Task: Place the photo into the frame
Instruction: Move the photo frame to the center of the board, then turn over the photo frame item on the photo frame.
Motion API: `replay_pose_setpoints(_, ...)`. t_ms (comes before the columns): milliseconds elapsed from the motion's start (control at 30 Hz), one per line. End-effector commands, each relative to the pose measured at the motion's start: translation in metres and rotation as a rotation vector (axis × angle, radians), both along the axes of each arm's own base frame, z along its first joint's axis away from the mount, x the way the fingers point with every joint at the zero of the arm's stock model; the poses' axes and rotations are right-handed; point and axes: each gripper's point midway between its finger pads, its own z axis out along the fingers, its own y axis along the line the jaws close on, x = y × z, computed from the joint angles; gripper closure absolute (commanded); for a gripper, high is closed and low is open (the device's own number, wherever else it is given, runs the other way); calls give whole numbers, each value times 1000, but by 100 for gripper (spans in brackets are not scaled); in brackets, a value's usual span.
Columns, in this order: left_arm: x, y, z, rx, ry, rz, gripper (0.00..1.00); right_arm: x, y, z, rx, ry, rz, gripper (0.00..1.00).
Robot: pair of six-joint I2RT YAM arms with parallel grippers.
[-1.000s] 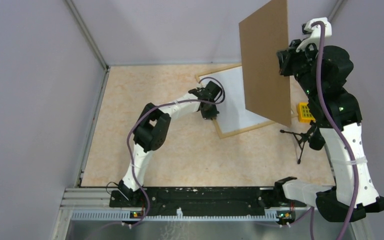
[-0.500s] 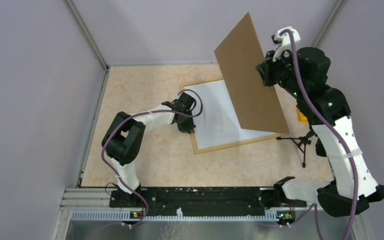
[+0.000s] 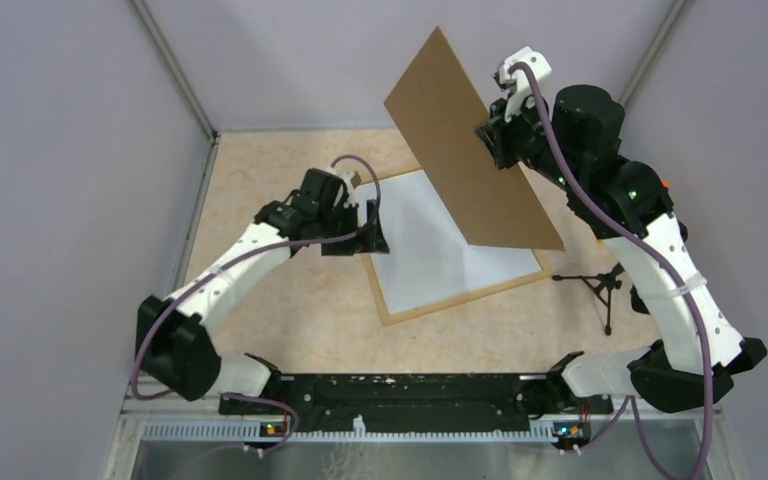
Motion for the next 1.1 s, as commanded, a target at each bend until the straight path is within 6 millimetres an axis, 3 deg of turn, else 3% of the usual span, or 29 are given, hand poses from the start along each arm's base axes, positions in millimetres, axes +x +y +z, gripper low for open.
replay_pose_setpoints(0,-6,-28,134,-300,-244,-156,2,-7,-2,91,95,-295,41,100)
replay_pose_setpoints(100,-14,-47,233,-572,-392,-189,2,-15,1,95,33,-425,104,100)
replay_pose_setpoints(200,-10,-54,320,-815,-450,-102,5,-17,7,92,-42,-534,153,100)
replay_pose_setpoints(267,-3,-56,351,-938,-403,-17,12,-16,13,86,-94,-587,172,100)
replay_pose_setpoints(367,14,-61,372,-1055,-306,98,18,-12,24,77,-154,-630,179,100)
replay_pose_setpoints(467,26,-68,372,-1011,-269,190,2,-8,34,64,-231,-652,168,100)
replay_pose_setpoints(600,28,-66,352,-1036,-190,303,2,-4,44,51,-319,-668,134,100)
replay_pose_setpoints(733,27,-62,347,-1044,-219,338,13,-1,57,38,-379,-661,134,100)
replay_pose_setpoints(833,34,-53,327,-961,-201,431,43,-3,67,34,-419,-671,133,100)
replay_pose_setpoints(867,38,-49,320,-931,-202,467,49,-3,73,31,-443,-672,133,100)
replay_pose_setpoints(1067,46,-38,293,-806,-229,525,45,5,97,1,-609,-636,120,100)
